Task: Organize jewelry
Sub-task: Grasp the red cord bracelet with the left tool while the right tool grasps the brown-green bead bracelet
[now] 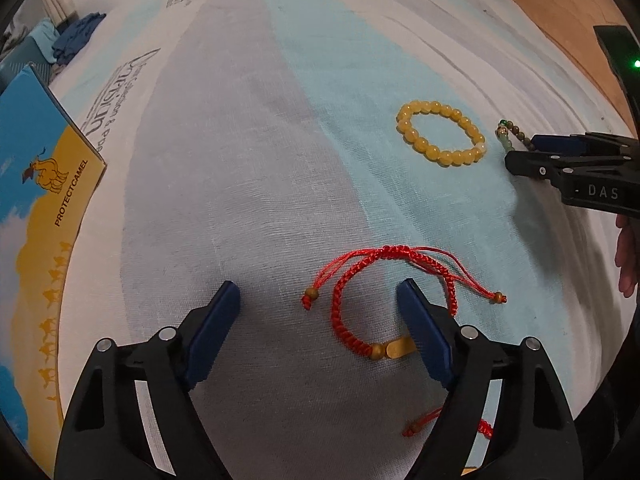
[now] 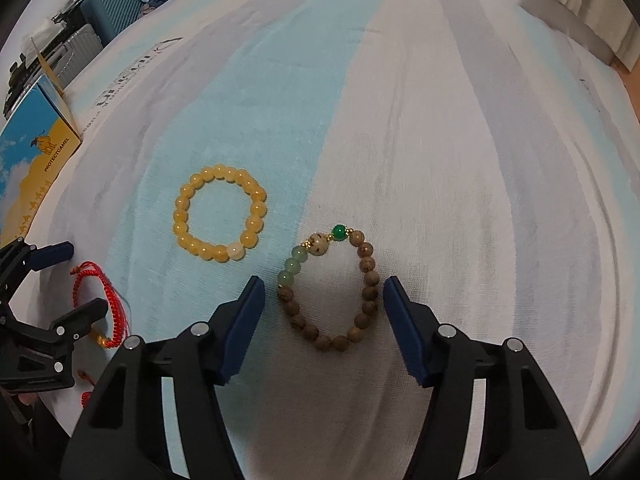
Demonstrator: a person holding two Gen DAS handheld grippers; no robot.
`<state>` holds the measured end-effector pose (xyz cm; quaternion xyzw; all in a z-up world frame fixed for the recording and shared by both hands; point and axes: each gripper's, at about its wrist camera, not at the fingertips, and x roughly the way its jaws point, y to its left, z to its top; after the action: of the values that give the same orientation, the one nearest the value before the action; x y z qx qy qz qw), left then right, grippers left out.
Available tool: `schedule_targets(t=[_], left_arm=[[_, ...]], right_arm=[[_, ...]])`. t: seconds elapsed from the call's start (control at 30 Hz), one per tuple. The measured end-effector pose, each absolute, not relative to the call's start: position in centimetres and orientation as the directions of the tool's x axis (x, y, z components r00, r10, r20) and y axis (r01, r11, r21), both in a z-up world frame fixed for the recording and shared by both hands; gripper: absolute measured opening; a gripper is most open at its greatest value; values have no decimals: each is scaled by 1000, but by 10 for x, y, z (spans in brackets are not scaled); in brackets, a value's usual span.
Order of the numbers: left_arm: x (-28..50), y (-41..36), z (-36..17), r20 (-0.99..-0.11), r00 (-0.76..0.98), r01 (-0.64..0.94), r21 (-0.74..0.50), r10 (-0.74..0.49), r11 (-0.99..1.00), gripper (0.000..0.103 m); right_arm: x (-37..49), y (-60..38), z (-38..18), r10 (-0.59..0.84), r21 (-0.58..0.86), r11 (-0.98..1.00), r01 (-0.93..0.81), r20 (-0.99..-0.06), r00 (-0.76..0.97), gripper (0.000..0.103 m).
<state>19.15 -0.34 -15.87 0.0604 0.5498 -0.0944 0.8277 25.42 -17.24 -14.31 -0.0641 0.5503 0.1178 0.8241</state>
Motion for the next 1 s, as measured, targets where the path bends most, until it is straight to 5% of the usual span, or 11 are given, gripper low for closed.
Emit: schedule_targets(t=[0.4,0.73,1.0], left_arm=[[186,0,-156,-913,396,249,2,-100,968,47],[188,0,-152,-917,387,261,8,-97,965,10],[186,-5,-142,-914,389,273,-1,-112,962,8]], right_arm=[[256,-171,-148,113,20,968,-249,-923,367,59],[255,-170,-146,105,11,967,-254,-927,361,26],[251,-175,-137,123,27,966,-255,-922,367,14]])
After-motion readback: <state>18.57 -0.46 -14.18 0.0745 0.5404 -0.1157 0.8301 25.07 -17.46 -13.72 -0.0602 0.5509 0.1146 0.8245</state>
